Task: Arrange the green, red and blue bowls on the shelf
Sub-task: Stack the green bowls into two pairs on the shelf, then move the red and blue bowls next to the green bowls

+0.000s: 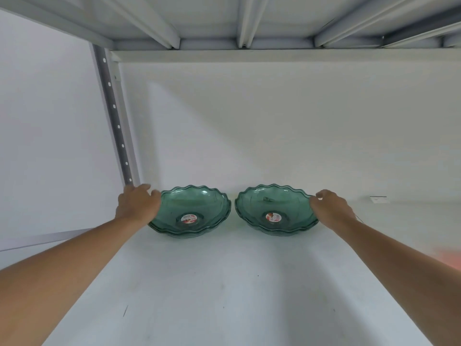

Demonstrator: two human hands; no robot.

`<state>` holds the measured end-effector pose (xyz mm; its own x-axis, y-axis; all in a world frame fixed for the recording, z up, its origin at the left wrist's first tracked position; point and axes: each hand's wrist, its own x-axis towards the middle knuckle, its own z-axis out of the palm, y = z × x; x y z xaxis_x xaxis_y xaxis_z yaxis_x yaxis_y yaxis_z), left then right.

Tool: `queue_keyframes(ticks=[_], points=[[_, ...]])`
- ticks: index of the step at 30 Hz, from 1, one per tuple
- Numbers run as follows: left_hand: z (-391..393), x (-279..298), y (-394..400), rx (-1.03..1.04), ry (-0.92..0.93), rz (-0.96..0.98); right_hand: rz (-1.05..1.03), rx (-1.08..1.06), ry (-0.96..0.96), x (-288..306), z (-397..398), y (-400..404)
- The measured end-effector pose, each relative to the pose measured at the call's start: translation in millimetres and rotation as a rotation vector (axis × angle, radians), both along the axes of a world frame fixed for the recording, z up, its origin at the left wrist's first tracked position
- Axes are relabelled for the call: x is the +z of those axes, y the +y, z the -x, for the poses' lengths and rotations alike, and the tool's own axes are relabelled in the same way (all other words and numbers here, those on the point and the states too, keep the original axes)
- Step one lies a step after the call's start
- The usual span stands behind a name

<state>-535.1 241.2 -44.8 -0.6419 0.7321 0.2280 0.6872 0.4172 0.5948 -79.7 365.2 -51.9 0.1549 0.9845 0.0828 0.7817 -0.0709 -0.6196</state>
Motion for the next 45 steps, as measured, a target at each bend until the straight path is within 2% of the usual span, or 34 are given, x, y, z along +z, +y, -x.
queue_keyframes(ticks=[3, 8, 14, 18, 26, 31, 35, 40, 45], points=[[-17, 26, -1, -0.153, 0.046, -0.113, -0.114, 0.038, -0.048, 15, 2, -1], [-66, 51, 8, -0.369, 0.032, -0.185, -0.207, 0.173, -0.135, 34, 18, -24], [-130, 26, 24, -0.555, -0.069, -0.156, -0.167, 0.173, -0.161, 23, 9, -58], [-174, 15, 28, -0.623, -0.055, -0.181, -0.186, 0.117, -0.179, 20, -22, -78], [-279, 28, 8, -0.703, -0.074, -0.198, -0.263, 0.039, -0.123, 31, -131, -120], [-358, 31, -1, -0.668, -0.030, -0.166, -0.287, 0.092, -0.111, 36, -200, -145], [-433, 29, -6, -0.721, -0.037, -0.184, -0.245, 0.127, -0.160, 42, -262, -162], [-516, 17, -11, -0.807, -0.034, -0.126, -0.161, 0.070, -0.202, 43, -340, -180], [-567, 15, -6, -0.842, -0.038, -0.140, -0.163, -0.029, -0.209, 37, -400, -197]])
